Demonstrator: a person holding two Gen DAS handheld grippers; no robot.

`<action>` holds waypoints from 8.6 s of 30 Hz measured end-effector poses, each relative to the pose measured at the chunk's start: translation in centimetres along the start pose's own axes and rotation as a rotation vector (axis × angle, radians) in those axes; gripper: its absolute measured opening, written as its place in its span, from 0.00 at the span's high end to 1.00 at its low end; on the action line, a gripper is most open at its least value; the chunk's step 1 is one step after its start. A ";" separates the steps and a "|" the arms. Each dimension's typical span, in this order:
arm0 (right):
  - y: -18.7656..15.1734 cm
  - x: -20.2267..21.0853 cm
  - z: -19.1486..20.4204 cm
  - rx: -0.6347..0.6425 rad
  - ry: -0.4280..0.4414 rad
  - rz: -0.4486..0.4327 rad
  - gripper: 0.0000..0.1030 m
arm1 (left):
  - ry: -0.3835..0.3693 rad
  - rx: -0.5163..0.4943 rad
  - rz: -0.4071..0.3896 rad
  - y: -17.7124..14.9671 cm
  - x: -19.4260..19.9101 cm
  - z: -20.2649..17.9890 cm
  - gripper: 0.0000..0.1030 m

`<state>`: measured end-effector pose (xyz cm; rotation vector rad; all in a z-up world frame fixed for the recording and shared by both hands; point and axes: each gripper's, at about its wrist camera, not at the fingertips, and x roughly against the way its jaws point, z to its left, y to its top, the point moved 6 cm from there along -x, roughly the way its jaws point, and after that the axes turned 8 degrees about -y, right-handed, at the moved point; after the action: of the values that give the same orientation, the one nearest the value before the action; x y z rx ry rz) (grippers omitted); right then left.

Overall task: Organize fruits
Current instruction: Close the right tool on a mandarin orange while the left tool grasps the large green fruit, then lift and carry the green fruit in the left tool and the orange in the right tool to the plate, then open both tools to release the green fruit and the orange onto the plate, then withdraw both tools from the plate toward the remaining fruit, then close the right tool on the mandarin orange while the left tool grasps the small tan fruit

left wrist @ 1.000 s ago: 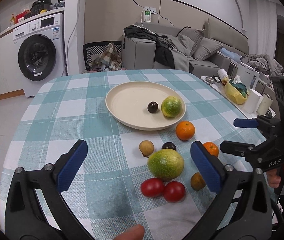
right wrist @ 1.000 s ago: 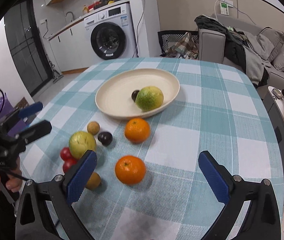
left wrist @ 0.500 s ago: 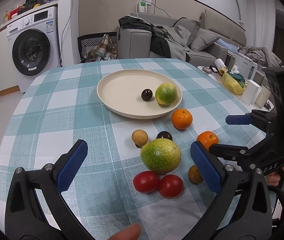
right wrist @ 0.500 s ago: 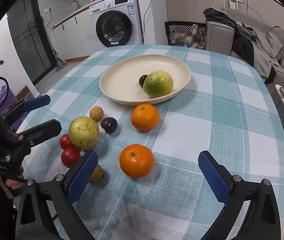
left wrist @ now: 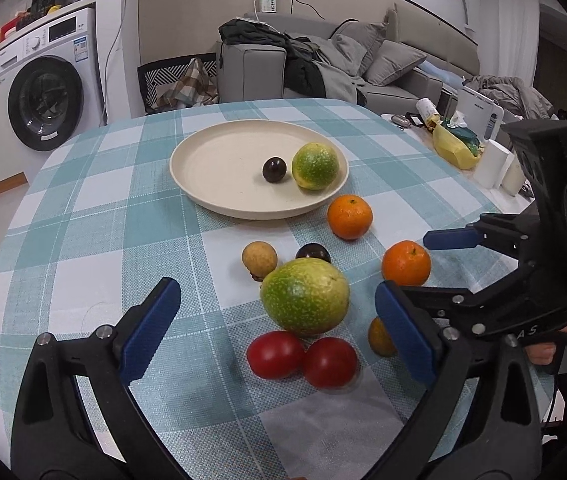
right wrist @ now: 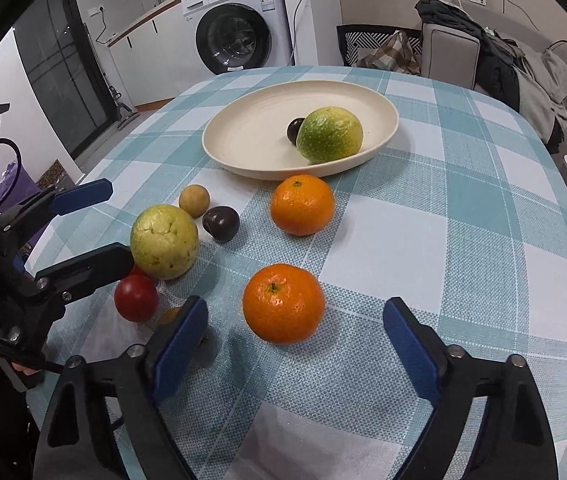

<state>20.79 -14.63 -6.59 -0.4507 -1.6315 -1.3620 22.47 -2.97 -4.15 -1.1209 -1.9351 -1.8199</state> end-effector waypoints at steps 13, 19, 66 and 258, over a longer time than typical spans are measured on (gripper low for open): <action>0.0 0.0 0.3 0.006 0.017 -0.012 0.53 | -0.022 0.038 0.032 -0.6 -1.3 0.1 0.05; 0.2 0.4 0.3 0.008 0.015 -0.030 0.60 | -0.033 0.060 0.050 -0.6 -2.3 0.1 0.05; 4.2 2.4 -0.4 -0.054 0.060 -0.154 0.60 | -0.057 0.110 -0.037 4.3 -1.6 2.3 0.50; 3.5 -2.0 -1.6 -0.070 0.022 -0.045 0.60 | -0.108 0.078 0.132 1.2 -6.8 4.3 0.77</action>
<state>25.07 -14.45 -6.30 -0.4411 -1.5886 -1.4570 29.20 -1.48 -8.51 -1.3116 -1.9222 -1.6336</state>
